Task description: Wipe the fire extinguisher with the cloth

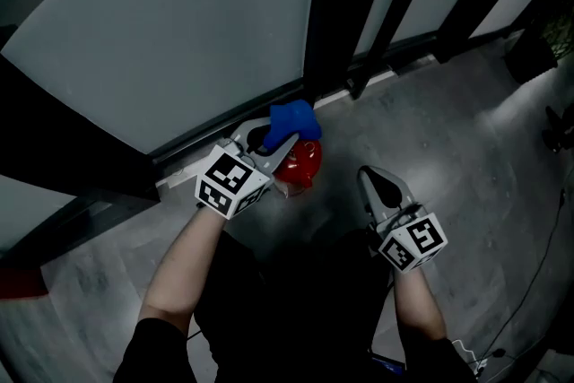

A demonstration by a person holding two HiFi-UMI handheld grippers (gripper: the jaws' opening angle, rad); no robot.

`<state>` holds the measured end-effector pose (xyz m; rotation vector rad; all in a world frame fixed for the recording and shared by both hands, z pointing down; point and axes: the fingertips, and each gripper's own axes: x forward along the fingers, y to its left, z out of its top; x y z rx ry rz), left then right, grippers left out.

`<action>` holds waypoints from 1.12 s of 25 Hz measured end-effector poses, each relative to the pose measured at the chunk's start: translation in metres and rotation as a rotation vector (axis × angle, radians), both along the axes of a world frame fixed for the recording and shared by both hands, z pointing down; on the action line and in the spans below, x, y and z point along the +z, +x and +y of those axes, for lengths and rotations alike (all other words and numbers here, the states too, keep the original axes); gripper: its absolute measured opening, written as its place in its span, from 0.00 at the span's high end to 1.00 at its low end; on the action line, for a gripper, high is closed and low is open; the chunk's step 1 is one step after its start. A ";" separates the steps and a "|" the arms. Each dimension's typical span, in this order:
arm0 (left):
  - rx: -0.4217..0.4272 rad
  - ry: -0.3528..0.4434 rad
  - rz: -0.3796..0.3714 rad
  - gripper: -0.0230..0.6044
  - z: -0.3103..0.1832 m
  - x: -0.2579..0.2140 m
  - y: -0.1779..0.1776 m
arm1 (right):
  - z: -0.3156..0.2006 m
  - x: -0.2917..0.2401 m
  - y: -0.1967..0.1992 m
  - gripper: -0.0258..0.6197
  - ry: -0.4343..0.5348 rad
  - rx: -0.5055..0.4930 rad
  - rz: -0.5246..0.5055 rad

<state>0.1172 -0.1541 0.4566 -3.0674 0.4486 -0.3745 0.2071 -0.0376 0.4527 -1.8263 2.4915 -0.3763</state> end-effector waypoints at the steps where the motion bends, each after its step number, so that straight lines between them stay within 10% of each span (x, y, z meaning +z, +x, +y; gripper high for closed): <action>1: 0.024 -0.008 -0.011 0.82 0.006 0.002 0.002 | 0.003 0.002 -0.001 0.96 -0.007 -0.006 0.000; 10: 0.201 0.021 -0.158 0.82 0.045 0.000 0.005 | 0.020 -0.006 -0.012 0.96 0.015 -0.075 0.000; 28: 0.318 0.001 -0.100 0.83 0.122 -0.011 -0.019 | 0.010 -0.020 -0.054 0.96 0.052 -0.193 0.031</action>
